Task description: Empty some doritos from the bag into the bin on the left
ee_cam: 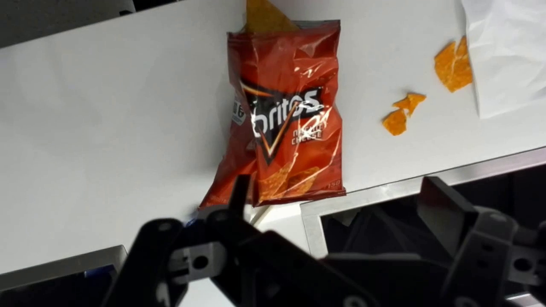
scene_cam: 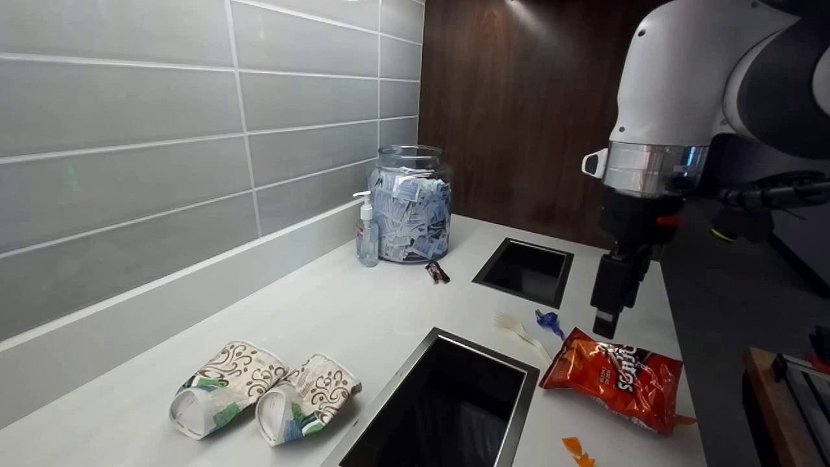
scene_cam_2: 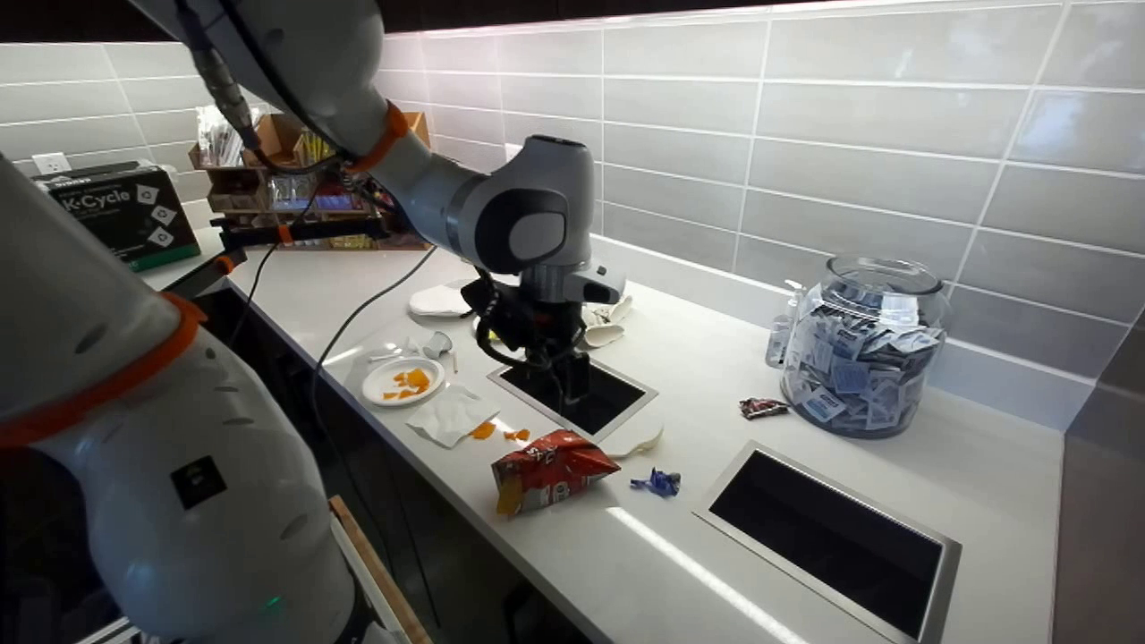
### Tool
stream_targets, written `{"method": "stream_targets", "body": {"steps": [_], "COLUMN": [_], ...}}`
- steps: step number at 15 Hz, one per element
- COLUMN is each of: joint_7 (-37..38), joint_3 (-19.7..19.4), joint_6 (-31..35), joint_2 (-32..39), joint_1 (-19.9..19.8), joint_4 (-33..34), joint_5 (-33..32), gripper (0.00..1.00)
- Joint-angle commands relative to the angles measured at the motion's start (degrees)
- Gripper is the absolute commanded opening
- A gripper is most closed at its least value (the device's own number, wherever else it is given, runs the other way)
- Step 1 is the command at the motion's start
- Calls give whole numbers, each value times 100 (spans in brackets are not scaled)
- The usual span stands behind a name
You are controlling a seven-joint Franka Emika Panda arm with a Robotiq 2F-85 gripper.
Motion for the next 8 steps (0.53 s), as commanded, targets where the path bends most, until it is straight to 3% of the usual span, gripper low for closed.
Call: {"method": "stream_targets", "body": {"steps": [1, 8], "joint_7": [52, -174], "joint_3": [-115, -314], "joint_6": [48, 289], "joint_2": [339, 1051], "joint_1": [-88, -109], "joint_4": [2, 4], "joint_5": [-218, -303], "gripper": [100, 100]}}
